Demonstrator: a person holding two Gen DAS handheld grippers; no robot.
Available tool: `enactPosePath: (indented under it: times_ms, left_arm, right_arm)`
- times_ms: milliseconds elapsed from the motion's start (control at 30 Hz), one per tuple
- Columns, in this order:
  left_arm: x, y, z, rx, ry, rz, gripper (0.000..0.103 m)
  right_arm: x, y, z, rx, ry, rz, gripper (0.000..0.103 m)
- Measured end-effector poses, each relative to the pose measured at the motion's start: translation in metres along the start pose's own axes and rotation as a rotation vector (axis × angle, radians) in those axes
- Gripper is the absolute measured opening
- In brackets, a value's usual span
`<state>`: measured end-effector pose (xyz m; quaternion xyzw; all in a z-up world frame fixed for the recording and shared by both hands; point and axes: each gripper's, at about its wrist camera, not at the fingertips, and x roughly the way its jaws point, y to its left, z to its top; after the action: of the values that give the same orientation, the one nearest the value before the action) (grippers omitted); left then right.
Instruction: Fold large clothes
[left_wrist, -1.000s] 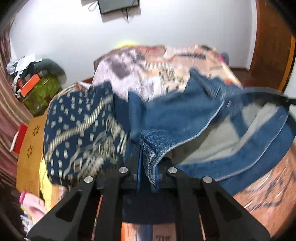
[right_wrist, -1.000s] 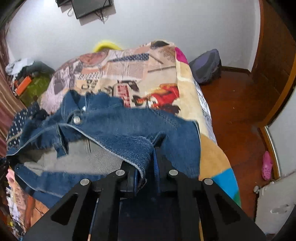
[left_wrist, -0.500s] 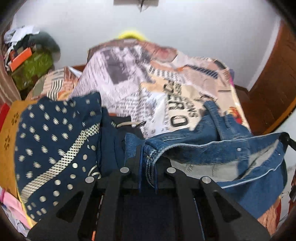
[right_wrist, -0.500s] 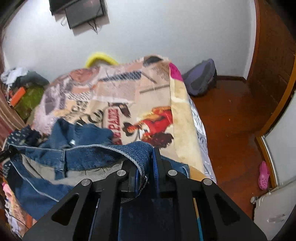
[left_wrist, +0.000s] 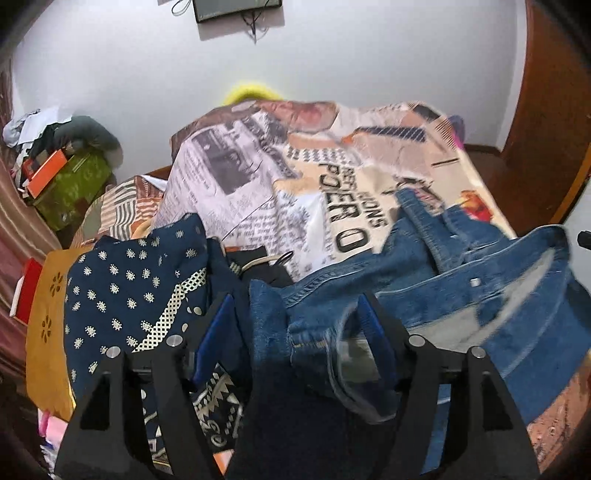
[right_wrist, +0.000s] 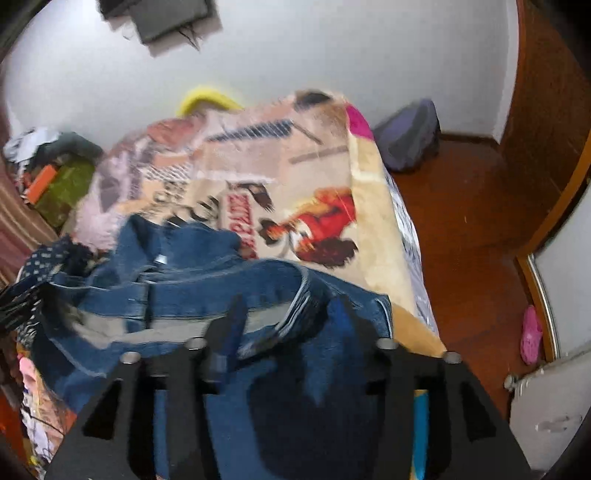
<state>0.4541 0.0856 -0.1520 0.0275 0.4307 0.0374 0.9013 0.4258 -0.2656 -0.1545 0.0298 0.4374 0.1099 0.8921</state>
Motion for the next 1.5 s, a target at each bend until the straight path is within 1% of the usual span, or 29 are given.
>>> enactPosePath:
  times_ms: [67,133,267,333,467,533,600,667,700,800,900,967,1033,1067,1133,1167,1233,1267,1333,1500]
  left_arm:
    - [-0.010,-0.002,-0.002,0.002,-0.007,-0.030,0.072]
    - [-0.017,-0.007,-0.011,0.019,0.000,-0.060,0.072]
    - [-0.021,-0.022,-0.035,0.078,0.041,-0.095,0.072]
    - [-0.021,-0.030,-0.053,0.118,0.071,-0.104,0.072]
    - [-0.014,-0.044,-0.084,0.193,0.104,-0.067,0.072]
    - [-0.005,-0.049,-0.096,0.217,0.123,-0.041,0.072]
    - [0.004,-0.051,-0.101,0.223,0.131,0.003,0.073]
    - [0.011,-0.053,-0.101,0.229,0.127,0.019,0.074]
    - [0.015,-0.055,-0.099,0.233,0.118,0.028,0.077]
    - [0.031,-0.059,-0.086,0.242,0.105,0.048,0.077]
    - [0.050,-0.060,-0.060,0.239,0.102,0.063,0.077]
    - [0.060,-0.055,-0.041,0.203,0.107,0.048,0.077]
    - [0.066,-0.048,-0.022,0.147,0.105,0.030,0.077]
    - [0.066,-0.045,-0.012,0.124,0.085,0.033,0.077]
    - [0.067,-0.040,0.004,0.099,0.050,0.066,0.077]
    - [0.068,-0.038,0.007,0.092,0.048,0.068,0.077]
    - [0.069,-0.035,0.010,0.079,0.056,0.053,0.077]
    - [0.069,-0.034,0.010,0.078,0.057,0.051,0.077]
    - [0.065,-0.035,0.003,0.092,0.055,0.051,0.077]
    - [0.051,-0.034,-0.019,0.100,0.071,0.038,0.077]
  right_arm:
    - [-0.017,0.010,-0.006,-0.037,-0.037,0.024,0.058]
    - [-0.024,0.020,-0.014,-0.075,-0.037,0.046,0.060]
    - [-0.022,0.039,-0.040,-0.162,0.023,0.065,0.061]
    - [-0.015,0.046,-0.053,-0.195,0.057,0.063,0.060]
    - [0.002,0.060,-0.076,-0.254,0.123,0.052,0.060]
    - [0.008,0.064,-0.085,-0.265,0.142,0.054,0.061]
    - [0.013,0.069,-0.090,-0.282,0.140,0.039,0.061]
    - [0.017,0.078,-0.088,-0.316,0.123,0.021,0.061]
    - [0.020,0.080,-0.086,-0.325,0.127,0.026,0.061]
    - [0.038,0.091,-0.076,-0.340,0.154,0.037,0.065]
    - [0.055,0.098,-0.060,-0.358,0.178,0.032,0.065]
    - [0.069,0.100,-0.044,-0.358,0.197,0.025,0.065]
    - [0.076,0.098,-0.030,-0.331,0.192,0.015,0.065]
    - [0.079,0.094,-0.021,-0.299,0.176,0.012,0.065]
    - [0.081,0.085,-0.007,-0.224,0.145,0.011,0.065]
    - [0.083,0.079,-0.001,-0.180,0.132,0.007,0.065]
    - [0.087,0.073,0.004,-0.120,0.131,0.004,0.065]
    - [0.088,0.068,0.003,-0.088,0.139,0.025,0.065]
    - [0.088,0.066,-0.001,-0.062,0.153,0.056,0.065]
    - [0.075,0.063,-0.021,-0.107,0.156,0.041,0.065]
